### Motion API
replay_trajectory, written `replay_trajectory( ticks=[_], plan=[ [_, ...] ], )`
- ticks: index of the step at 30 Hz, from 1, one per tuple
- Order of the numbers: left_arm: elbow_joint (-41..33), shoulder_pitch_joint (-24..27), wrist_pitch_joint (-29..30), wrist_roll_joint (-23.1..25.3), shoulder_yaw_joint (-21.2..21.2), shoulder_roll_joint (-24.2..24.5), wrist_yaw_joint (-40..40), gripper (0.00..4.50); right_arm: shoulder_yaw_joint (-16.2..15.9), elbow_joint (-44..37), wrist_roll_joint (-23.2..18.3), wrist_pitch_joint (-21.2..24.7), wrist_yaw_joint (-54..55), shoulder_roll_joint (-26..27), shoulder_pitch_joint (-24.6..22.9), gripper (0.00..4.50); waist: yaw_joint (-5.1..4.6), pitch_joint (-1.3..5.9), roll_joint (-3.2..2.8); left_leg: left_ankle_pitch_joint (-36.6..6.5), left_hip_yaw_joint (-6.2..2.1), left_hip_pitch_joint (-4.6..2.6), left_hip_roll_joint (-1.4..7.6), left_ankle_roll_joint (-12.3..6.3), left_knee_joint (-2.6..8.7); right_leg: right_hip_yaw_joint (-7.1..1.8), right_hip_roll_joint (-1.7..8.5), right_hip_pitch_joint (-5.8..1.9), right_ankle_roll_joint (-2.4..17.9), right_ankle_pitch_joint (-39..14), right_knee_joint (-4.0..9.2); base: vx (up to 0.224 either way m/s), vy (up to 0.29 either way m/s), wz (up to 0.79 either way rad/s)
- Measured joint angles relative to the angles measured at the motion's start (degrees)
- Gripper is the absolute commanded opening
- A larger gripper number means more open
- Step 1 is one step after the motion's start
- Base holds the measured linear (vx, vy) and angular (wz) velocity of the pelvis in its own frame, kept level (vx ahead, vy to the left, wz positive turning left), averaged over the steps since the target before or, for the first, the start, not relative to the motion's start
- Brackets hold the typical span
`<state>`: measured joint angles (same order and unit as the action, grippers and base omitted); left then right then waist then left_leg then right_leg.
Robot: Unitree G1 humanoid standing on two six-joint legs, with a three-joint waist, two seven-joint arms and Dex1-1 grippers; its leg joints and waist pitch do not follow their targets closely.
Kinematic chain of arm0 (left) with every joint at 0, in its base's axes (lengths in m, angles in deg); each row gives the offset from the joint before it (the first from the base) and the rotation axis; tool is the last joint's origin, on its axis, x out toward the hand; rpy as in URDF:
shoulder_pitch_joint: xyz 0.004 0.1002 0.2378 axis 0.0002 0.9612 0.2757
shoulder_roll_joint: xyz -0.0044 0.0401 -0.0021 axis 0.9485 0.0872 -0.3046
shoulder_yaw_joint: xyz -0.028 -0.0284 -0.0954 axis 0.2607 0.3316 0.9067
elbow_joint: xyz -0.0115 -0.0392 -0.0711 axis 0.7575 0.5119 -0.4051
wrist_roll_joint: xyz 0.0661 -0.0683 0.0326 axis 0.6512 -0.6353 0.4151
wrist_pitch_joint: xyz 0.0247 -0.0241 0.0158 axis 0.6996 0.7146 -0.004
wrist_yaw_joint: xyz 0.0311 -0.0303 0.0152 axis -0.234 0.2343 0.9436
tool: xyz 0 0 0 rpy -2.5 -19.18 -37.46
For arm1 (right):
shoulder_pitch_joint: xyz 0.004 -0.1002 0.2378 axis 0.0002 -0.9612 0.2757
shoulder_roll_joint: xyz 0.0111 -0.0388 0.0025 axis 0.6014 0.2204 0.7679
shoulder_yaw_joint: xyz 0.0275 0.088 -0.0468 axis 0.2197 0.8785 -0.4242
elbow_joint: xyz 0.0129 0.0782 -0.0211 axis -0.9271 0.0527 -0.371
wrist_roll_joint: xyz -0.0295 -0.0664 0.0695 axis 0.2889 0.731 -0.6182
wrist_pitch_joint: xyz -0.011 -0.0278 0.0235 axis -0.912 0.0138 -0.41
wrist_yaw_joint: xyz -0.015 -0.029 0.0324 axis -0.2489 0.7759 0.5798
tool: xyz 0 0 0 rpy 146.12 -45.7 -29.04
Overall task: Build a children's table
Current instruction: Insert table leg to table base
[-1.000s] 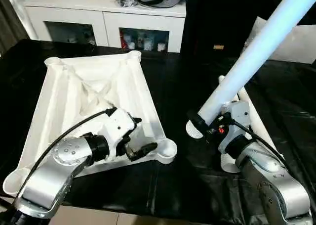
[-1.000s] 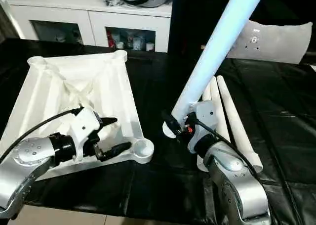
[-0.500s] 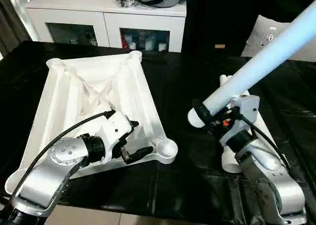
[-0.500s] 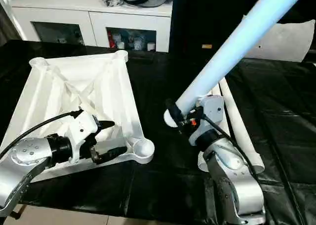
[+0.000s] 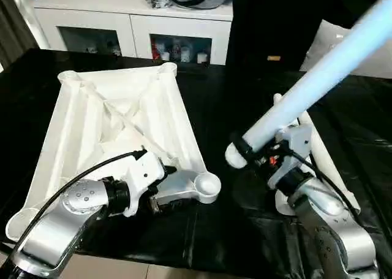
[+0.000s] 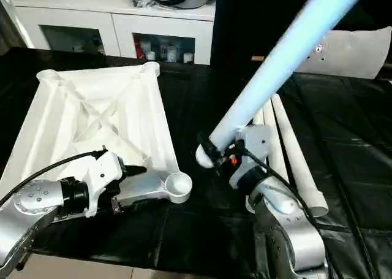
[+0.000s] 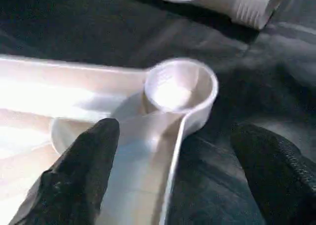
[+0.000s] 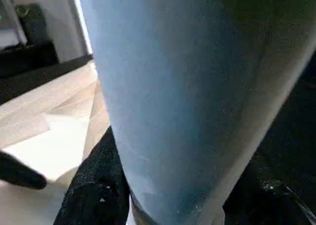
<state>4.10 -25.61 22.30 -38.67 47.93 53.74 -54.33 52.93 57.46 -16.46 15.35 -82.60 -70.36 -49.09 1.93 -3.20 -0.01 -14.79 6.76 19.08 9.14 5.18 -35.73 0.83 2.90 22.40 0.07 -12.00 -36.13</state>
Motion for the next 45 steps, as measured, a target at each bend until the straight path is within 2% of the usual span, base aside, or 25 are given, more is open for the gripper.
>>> replay_trajectory(
  ticks=[7, 12, 14, 17, 20, 22, 23, 24, 30, 33, 34, 37, 38, 41, 45],
  plan=[
    [5.5, -0.74, -1.54, 1.63, -1.67, -0.5, -0.17, 3.23, -0.42, 0.16, 0.13, 1.48, 0.27, -0.06, -0.76, 1.93, 0.0, 0.0, 0.0, 0.0, 0.01, 0.02, 0.05, 0.01, 0.06, 0.0, -0.03, 0.03, 0.01, -0.01, 0.02, 0.0, 0.0, 0.0],
    [6.26, -1.06, -2.33, 2.18, -1.77, -0.51, -0.64, 2.94, -0.49, 0.16, 0.16, 1.71, 1.08, 0.18, -1.09, 1.93, 0.01, 0.0, 0.0, 0.01, 0.01, 0.02, 0.07, 0.02, 0.07, 0.0, -0.03, 0.05, 0.01, -0.01, 0.02, 0.0, 0.0, 0.0],
    [6.86, -1.07, -2.95, 2.27, -1.93, -0.33, -0.94, 2.65, -0.57, 0.16, 0.37, 1.02, 1.08, 0.39, -1.46, 1.93, 0.03, 0.0, 0.01, 0.01, 0.0, 0.02, 0.07, 0.02, 0.08, 0.0, -0.03, 0.05, 0.01, -0.01, 0.02, 0.0, 0.0, 0.0],
    [8.08, -1.05, -3.75, 2.76, -2.22, -0.25, -1.48, 2.57, -1.04, 0.35, 0.94, 1.02, 1.04, 0.26, -1.72, 1.93, 0.02, -0.01, 0.02, 0.01, 0.01, 0.03, 0.08, 0.02, 0.08, 0.0, -0.03, 0.07, 0.01, -0.01, 0.03, 0.0, 0.0, 0.0],
    [9.62, -2.01, -5.05, 3.44, -2.32, -0.24, -2.11, 2.2, -1.4, 0.44, 1.4, 1.02, 0.98, 0.12, -1.72, 1.93, 0.04, -0.01, 0.03, 0.01, 0.01, 0.03, 0.09, 0.03, 0.09, 0.0, -0.03, 0.07, 0.01, -0.01, 0.02, 0.0, 0.0, 0.0],
    [10.32, -2.42, -5.45, 3.84, -2.33, 0.02, -2.61, 2.15, -1.99, 0.43, 1.51, 1.02, 0.83, -0.04, -1.72, 1.93, 0.05, -0.01, 0.04, 0.01, 0.01, 0.03, 0.09, 0.03, 0.09, 0.0, -0.03, 0.07, 0.01, -0.01, 0.02, 0.0, 0.0, 0.0],
    [10.45, -2.48, -5.56, 3.91, -2.44, 0.07, -2.85, 1.92, -2.01, 0.44, 1.58, 1.02, 0.85, -0.04, -1.72, 1.93, 0.05, -0.01, 0.04, 0.01, 0.01, 0.03, 0.09, 0.02, 0.09, -0.01, -0.03, 0.07, 0.01, -0.01, 0.02, 0.0, 0.0, 0.0],
    [10.59, -2.65, -5.72, 3.92, -2.59, 0.14, -3.13, 1.92, -2.01, 0.45, 1.66, 1.0, 0.87, -0.03, -1.71, 1.93, 0.05, -0.01, 0.05, 0.01, 0.01, 0.03, 0.09, 0.02, 0.09, 0.0, -0.03, 0.07, 0.01, -0.02, 0.02, 0.0, 0.0, 0.0],
    [11.85, -4.09, -6.37, 4.45, -3.49, 0.28, -4.69, 1.4, -1.95, 2.44, 2.65, -1.23, 0.85, -0.21, -1.51, 1.93, 0.16, -0.01, 0.06, 0.02, 0.02, 0.03, 0.1, 0.03, 0.11, 0.0, -0.02, 0.09, 0.01, -0.02, 0.02, 0.0, 0.0, 0.0],
    [11.93, -4.13, -6.78, 4.9, -3.64, 0.41, -5.37, 1.28, -1.96, 2.56, 3.24, -1.39, 0.89, -0.21, -1.52, 1.93, 0.16, -0.01, 0.06, 0.02, 0.02, 0.02, 0.11, 0.03, 0.12, 0.0, -0.02, 0.09, 0.01, -0.02, 0.02, 0.0, 0.0, 0.0],
    [11.93, -4.13, -6.86, 4.94, -3.67, 0.43, -5.49, 1.05, -1.97, 2.57, 3.43, -1.4, 0.9, -0.21, -1.52, 1.93, 0.16, -0.01, 0.06, 0.02, 0.03, 0.02, 0.11, 0.03, 0.12, 0.0, -0.02, 0.09, 0.01, -0.02, 0.02, 0.0, 0.0, 0.0],
    [11.96, -4.14, -7.58, 5.33, -3.93, 0.72, -5.8, 0.88, -2.14, 2.75, 3.92, -1.88, 0.89, -0.17, -1.52, 1.93, 0.19, -0.01, 0.06, 0.02, 0.03, 0.02, 0.11, 0.03, 0.12, -0.01, -0.02, 0.09, 0.02, -0.02, 0.02, 0.0, 0.0, 0.0],
    [11.97, -4.14, -7.74, 5.44, -3.98, 0.73, -5.88, 0.63, -2.21, 2.94, 4.01, -2.3, 0.89, -0.16, -1.52, 1.93, 0.19, -0.01, 0.06, 0.02, 0.03, 0.02, 0.11, 0.03, 0.12, 0.0, -0.02, 0.09, 0.02, -0.02, 0.02, 0.0, 0.0, 0.0],
    [12.14, -4.14, -8.32, 5.92, -4.07, 0.73, -6.22, 0.55, -2.46, 3.26, 4.54, -3.23, 0.89, -0.13, -1.46, 1.93, 0.19, -0.01, 0.06, 0.03, 0.03, 0.01, 0.13, 0.04, 0.12, 0.0, -0.02, 0.08, 0.02, -0.02, 0.02, 0.0, 0.0, 0.0],
    [12.34, -4.31, -9.07, 6.44, -4.43, 0.8, -6.66, 0.16, -2.98, 3.96, 4.82, -3.72, 0.84, -0.09, -1.36, 1.93, 0.2, -0.01, 0.06, 0.04, 0.05, 0.01, 0.15, 0.07, 0.12, 0.0, -0.01, 0.08, 0.02, -0.01, 0.02, 0.0, 0.0, 0.0]
  ],
)
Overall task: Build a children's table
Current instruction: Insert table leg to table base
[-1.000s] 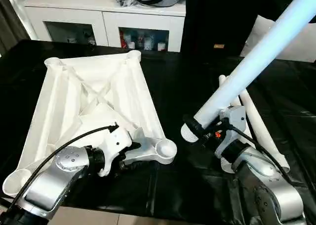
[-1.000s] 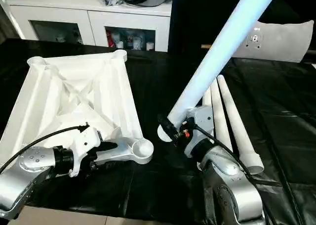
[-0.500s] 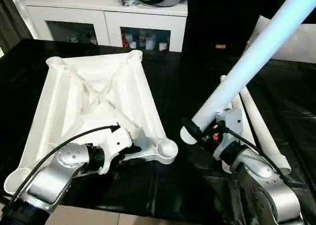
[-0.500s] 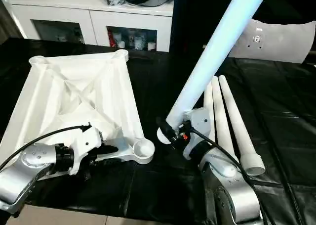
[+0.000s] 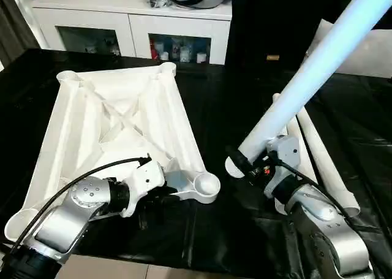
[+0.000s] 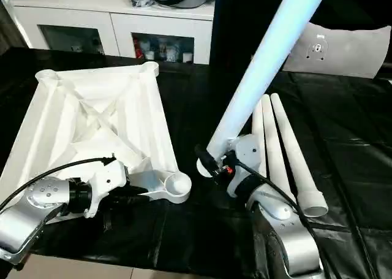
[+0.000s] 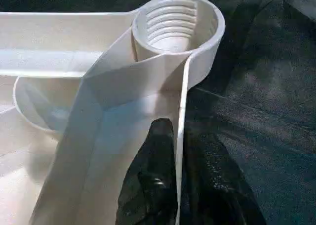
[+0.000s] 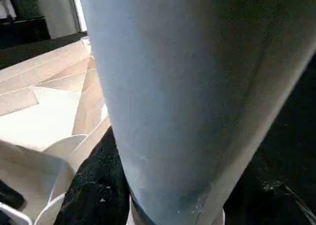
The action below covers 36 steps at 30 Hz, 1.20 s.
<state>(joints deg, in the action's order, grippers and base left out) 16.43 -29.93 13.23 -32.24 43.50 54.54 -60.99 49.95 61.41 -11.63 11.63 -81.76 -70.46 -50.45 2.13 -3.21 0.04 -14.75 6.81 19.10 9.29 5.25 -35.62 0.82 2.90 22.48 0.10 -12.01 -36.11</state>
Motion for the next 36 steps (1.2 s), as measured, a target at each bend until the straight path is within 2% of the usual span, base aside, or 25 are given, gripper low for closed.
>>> replay_trajectory(
  ticks=[6, 12, 15, 20, 25, 28, 34, 36],
  plan=[
    [0.35, -0.82, -1.76, 1.44, -1.07, 0.45, -0.35, 0.0, -0.19, 0.75, 0.85, -0.25, -0.16, -0.06, 0.19, 1.93, -0.33, 0.02, 0.03, -0.01, 0.07, 0.0, 0.03, -0.01, 0.08, -0.01, 0.01, 0.07, 0.01, -0.01, 0.0, 0.0, 0.0, 0.0],
    [1.62, -1.61, -4.61, 3.64, -1.89, 0.48, 0.05, 0.0, -0.74, 1.07, 1.05, -1.12, -0.7, -0.05, 0.46, 1.93, -0.09, 0.02, 0.03, 0.13, 0.09, 0.0, 0.07, -0.04, 0.14, 0.0, -0.01, 0.08, 0.08, 0.02, 0.0, 0.0, 0.0, 0.0],
    [3.01, -1.74, -7.85, 5.09, -1.94, 0.48, 1.99, 0.0, -0.94, 1.22, 1.07, -1.2, -0.9, -0.04, 0.74, 1.93, -0.17, 0.01, 0.03, 0.26, 0.1, 0.0, 0.1, -0.01, 0.14, 0.01, -0.02, 0.1, 0.18, 0.12, -0.01, 0.0, 0.0, 0.0],
    [8.49, -5.46, -6.07, 3.1, -0.99, -0.89, 0.78, 0.0, -1.03, 1.35, 1.41, -1.31, -1.04, 0.16, 1.91, 1.93, -0.15, 0.0, 0.06, 0.62, 0.15, 0.03, 0.14, 0.17, 0.36, 0.02, -0.05, 0.28, 0.3, 0.27, -0.05, 0.0, 0.0, 0.0],
    [15.05, -10.1, -6.7, 3.92, -0.59, -2.88, 1.62, 0.0, -1.05, 3.03, 1.42, -1.34, -1.16, 0.98, 3.53, 1.93, 0.06, -0.09, 0.31, 0.99, 0.24, 0.04, 0.15, 0.32, 0.88, 0.04, -0.09, 0.48, 0.44, 0.37, -0.04, 0.0, 0.0, 0.0],
    [18.06, -11.64, -10.25, 3.98, -0.98, -3.64, -0.74, 0.0, -1.02, 3.74, 0.93, -1.17, -1.43, 1.09, 4.65, 1.93, 0.87, -0.1, 0.42, 1.04, 0.3, 0.07, 0.17, 0.36, 1.11, 0.06, -0.12, 0.56, 0.45, 0.31, 0.01, 0.0, 0.0, 0.0],
    [17.86, -12.02, -11.98, 3.97, -2.31, -4.43, -4.65, 0.0, -1.05, 5.13, -0.56, 1.46, -3.09, 1.27, 6.78, 1.93, 2.83, -0.09, 0.39, 1.01, 0.59, 0.1, 0.16, 0.33, 1.18, 0.07, -0.06, 0.58, 0.46, 0.2, 0.07, 0.0, 0.0, 0.0],
    [17.62, -12.0, -12.51, 3.82, -2.84, -4.42, -6.25, 0.0, -1.09, 5.77, -0.71, 1.38, -3.9, 1.25, 7.28, 1.93, 3.11, -0.09, 0.39, 1.01, 0.71, 0.09, 0.17, 0.31, 1.18, 0.07, -0.01, 0.58, 0.46, 0.2, 0.06, 0.0, 0.0, 0.0]
  ],
)
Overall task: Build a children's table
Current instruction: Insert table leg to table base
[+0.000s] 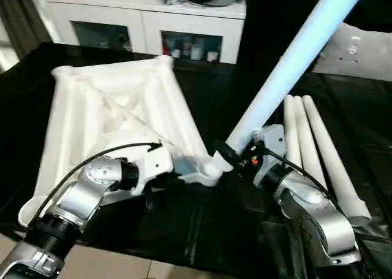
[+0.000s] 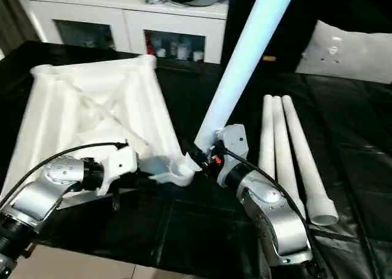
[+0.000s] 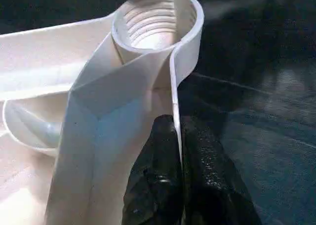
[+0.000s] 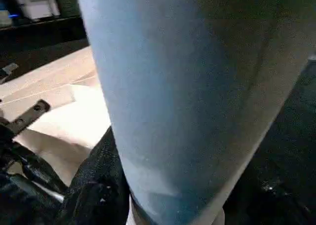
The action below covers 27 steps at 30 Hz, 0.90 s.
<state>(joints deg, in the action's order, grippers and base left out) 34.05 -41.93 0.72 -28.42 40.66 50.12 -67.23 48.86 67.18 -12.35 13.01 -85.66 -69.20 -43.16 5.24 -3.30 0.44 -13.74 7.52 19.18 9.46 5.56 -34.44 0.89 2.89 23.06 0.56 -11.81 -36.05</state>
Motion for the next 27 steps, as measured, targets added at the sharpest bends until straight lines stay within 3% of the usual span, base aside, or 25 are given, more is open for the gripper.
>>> replay_trajectory(
  ticks=[10, 15, 16, 19, 22, 27],
  plan=[
    [-2.37, 1.47, -3.06, 1.44, -1.92, -0.76, -2.17, 0.0, -2.2, -0.5, -2.09, 5.18, -5.88, -3.46, 1.64, 1.93, 0.04, 0.03, 0.06, 0.34, 1.01, -0.09, 0.36, -0.38, -0.01, -0.04, 0.49, -0.07, -0.14, 0.05, -0.07, 0.0, 0.0, 0.0],
    [-6.52, 3.92, 4.4, 0.13, 0.07, -0.65, -0.78, 0.0, -2.01, -1.16, -2.1, 4.77, -5.35, -3.43, 0.91, 1.93, -0.32, 0.2, 0.23, 0.4, 1.04, -0.14, 0.4, -0.36, -0.01, -0.04, 0.49, -0.09, -0.17, 0.09, -0.08, 0.0, 0.0, 0.0],
    [-7.49, 5.07, 5.49, -0.7, 1.21, -0.45, -0.79, 0.44, -1.71, -2.05, -2.33, 4.82, -4.81, -3.12, 0.29, 1.93, -0.66, 0.21, 0.21, 0.4, 1.07, -0.13, 0.41, -0.35, 0.01, -0.05, 0.47, -0.03, -0.17, 0.1, -0.08, 0.0, 0.0, 0.0],
    [-10.16, 8.24, 7.65, -4.46, 3.86, -0.2, -0.41, 0.68, -0.07, -3.06, -3.38, 5.48, -3.7, -2.42, -0.83, 1.93, -1.26, 0.22, 0.34, 0.38, 1.06, -0.07, 0.5, -0.35, 0.11, 0.0, 0.4, 0.05, -0.22, 0.04, -0.08, 0.0, 0.0, 0.0],
    [-14.15, 10.76, 9.75, -4.9, 4.56, 1.56, -0.01, 0.97, 0.21, -3.08, -4.01, 6.07, -3.02, -1.79, -0.93, 1.93, -1.57, 0.24, 0.45, 0.35, 1.06, -0.01, 0.53, -0.38, 0.21, 0.03, 0.35, 0.09, -0.23, -0.07, -0.06, 0.0, 0.0, 0.0],
    [-16.48, 12.31, 11.19, -4.64, 5.07, 2.09, 0.43, 0.99, 0.18, -3.23, -4.04, 6.06, -2.32, -1.17, -1.43, 1.93, -1.57, 0.24, 0.44, 0.33, 1.07, 0.0, 0.52, -0.41, 0.22, 0.02, 0.35, 0.08, -0.25, -0.12, -0.04, 0.0, 0.0, 0.0]
  ],
)
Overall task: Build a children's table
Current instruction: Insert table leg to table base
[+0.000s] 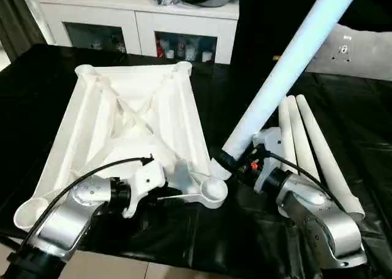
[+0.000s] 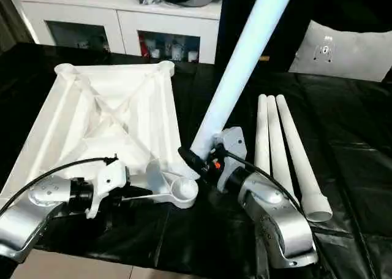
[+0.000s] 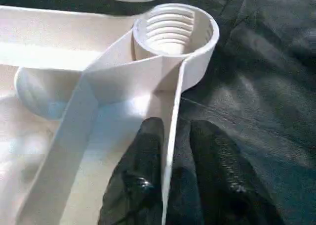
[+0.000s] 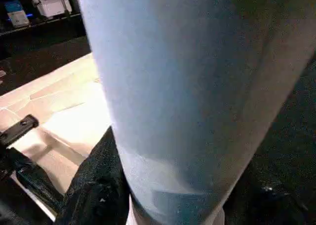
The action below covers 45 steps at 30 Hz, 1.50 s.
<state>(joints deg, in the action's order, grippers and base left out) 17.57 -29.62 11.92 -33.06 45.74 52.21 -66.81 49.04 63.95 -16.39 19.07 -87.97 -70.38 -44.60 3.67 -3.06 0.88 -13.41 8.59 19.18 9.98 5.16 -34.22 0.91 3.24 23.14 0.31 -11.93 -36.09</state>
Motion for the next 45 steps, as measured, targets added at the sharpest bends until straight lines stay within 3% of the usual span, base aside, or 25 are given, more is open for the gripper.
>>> replay_trajectory(
  ticks=[3, 15, 21, 24, 27, 30, 33, 39, 43, 45],
  plan=[
    [0.64, -0.07, -1.74, 1.21, -0.19, 0.32, 0.62, 0.99, -0.05, -0.79, 0.01, 0.0, 0.19, 0.23, -0.58, 1.93, -0.06, 0.0, 0.0, 0.02, -0.01, -0.05, 0.0, 0.01, 0.0, 0.0, 0.0, -0.02, 0.01, 0.02, -0.02, 0.0, 0.0, 0.0],
    [5.95, -4.43, -7.19, 4.93, -2.82, 0.02, 1.32, 0.03, -1.37, -0.95, 0.04, 0.0, -0.74, -0.09, 0.13, 1.93, -0.23, 0.0, -0.01, 0.17, -0.06, -0.1, 0.0, 0.23, -0.01, 0.0, -0.01, -0.04, 0.09, 0.21, -0.03, 0.0, 0.0, 0.0],
    [12.2, -8.03, -11.36, 5.3, -2.85, -1.09, -0.05, 0.0, -2.59, -0.83, 0.62, 0.03, -2.72, -1.96, 0.45, 1.93, -0.16, -0.01, -0.03, 0.17, -0.07, -0.07, 0.01, 0.23, 0.0, 0.01, -0.03, -0.02, 0.09, 0.21, -0.03, 0.0, 0.0, 0.0],
    [15.89, -10.27, -15.63, 5.99, -4.03, -1.77, -1.75, 0.0, -2.78, -0.46, 1.07, 0.0, -3.26, -1.95, 0.89, 1.93, 0.35, -0.01, -0.03, 0.17, -0.07, -0.05, 0.0, 0.23, 0.0, 0.01, -0.02, -0.02, 0.09, 0.21, -0.03, 0.0, 0.0, 0.0],
    [18.08, -11.21, -20.19, 6.29, -4.81, -2.56, -4.42, 0.0, -2.69, -0.03, 1.06, -0.01, -3.25, -1.96, 1.16, 1.93, 1.61, -0.04, -0.08, 0.17, -0.07, -0.02, 0.0, 0.23, 0.0, 0.0, 0.0, -0.02, 0.07, 0.19, -0.01, 0.0, 0.0, 0.0],
    [18.05, -11.44, -21.51, 5.96, -5.75, -3.05, -6.93, 0.0, -2.62, 0.33, 1.05, -0.01, -3.26, -2.13, 1.28, 1.93, 2.54, -0.04, -0.18, 0.16, -0.04, -0.02, -0.02, 0.21, -0.01, 0.0, 0.05, -0.01, 0.06, 0.17, 0.02, 0.0, 0.0, 0.0],
    [18.53, -11.66, -22.89, 6.1, -6.38, -3.5, -7.73, 0.0, -2.58, 0.28, 1.06, 0.0, -3.25, -2.41, 1.2, 1.93, 2.79, -0.04, -0.35, 0.15, -0.01, 0.01, -0.04, 0.2, -0.01, -0.01, 0.07, -0.02, 0.06, 0.17, 0.01, 0.0, 0.0, 0.0],
    [22.72, -13.38, -23.71, 7.32, -5.84, -4.99, -4.71, 0.0, -2.45, 0.24, 1.06, 0.02, -3.16, -2.38, 0.72, 1.93, 2.57, 0.05, -0.8, 0.3, -0.03, -0.12, -0.01, 0.43, -0.01, 0.0, 0.06, -0.07, 0.06, 0.27, -0.08, 0.0, 0.0, 0.0],
    [23.83, -12.99, -21.96, 7.69, -2.57, -5.26, -1.18, 0.0, -2.41, 0.21, 1.08, 0.64, -3.12, -2.93, 0.73, 1.93, 0.94, 0.07, -0.84, 0.35, -0.03, -0.11, -0.01, 0.5, -0.01, -0.03, 0.03, 0.0, 0.01, 0.34, -0.08, 0.0, 0.0, 0.0],
    [23.89, -12.9, -21.46, 7.52, -2.05, -4.79, -1.16, 0.0, -2.24, 0.22, 1.15, 1.23, -3.08, -3.1, 0.82, 1.93, 0.59, 0.07, -0.84, 0.35, -0.03, -0.1, 0.01, 0.49, 0.03, -0.02, 0.0, 0.03, 0.03, 0.35, -0.08, 0.0, 0.0, 0.0]
  ],
)
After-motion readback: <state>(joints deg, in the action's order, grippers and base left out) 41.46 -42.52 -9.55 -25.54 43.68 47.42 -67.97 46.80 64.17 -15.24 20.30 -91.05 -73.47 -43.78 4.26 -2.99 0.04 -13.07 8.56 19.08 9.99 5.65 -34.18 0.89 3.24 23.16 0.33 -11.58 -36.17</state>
